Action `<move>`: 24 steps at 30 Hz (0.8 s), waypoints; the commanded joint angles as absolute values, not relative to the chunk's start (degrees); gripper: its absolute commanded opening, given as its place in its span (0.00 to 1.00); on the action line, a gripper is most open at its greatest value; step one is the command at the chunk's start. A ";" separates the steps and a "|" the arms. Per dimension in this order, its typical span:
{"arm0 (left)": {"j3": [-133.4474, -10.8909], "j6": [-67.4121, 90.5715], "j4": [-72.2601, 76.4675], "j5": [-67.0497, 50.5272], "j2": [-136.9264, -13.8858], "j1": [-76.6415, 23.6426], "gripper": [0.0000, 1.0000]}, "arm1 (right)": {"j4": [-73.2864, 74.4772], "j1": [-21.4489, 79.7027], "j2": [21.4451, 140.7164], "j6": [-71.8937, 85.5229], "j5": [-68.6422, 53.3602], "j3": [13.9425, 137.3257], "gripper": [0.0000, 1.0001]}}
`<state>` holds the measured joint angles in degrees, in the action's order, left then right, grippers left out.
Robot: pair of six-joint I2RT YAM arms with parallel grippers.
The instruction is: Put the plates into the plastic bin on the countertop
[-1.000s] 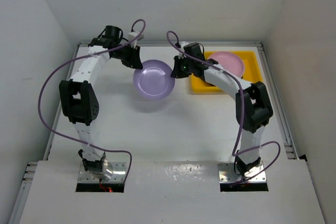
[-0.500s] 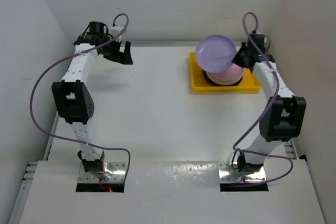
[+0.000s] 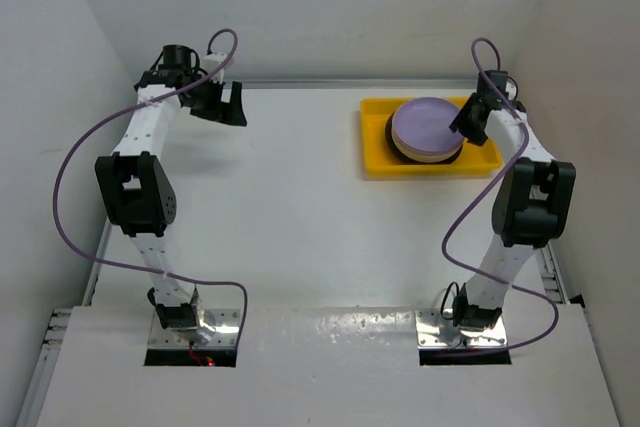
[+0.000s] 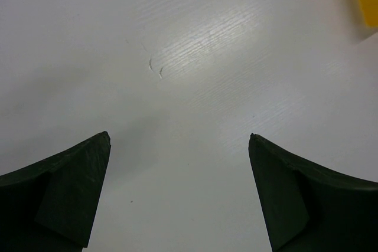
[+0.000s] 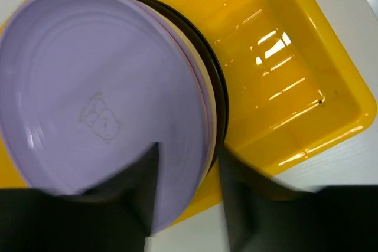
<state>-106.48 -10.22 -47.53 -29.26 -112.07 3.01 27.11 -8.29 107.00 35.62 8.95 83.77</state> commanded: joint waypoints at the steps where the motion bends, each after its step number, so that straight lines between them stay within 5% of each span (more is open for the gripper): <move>1: -106.26 -10.02 -47.20 -30.67 -111.36 3.25 1.00 | 27.51 -8.44 106.52 34.99 10.10 86.49 0.50; 13: -105.21 -10.55 -47.20 -30.67 -110.83 3.78 1.00 | 28.91 -8.35 102.14 29.62 12.04 84.99 0.68; 14: -105.21 -10.55 -47.20 -30.67 -110.31 3.78 1.00 | 29.61 -8.26 99.87 31.01 12.39 84.64 0.72; 16: -104.07 -10.55 -47.20 -30.06 -109.78 3.78 1.00 | 30.58 -8.35 94.59 33.38 14.67 79.92 0.99; 24: -95.90 -11.16 -47.20 -27.78 -102.67 3.78 1.00 | 34.26 -7.91 62.68 48.33 14.42 46.80 0.99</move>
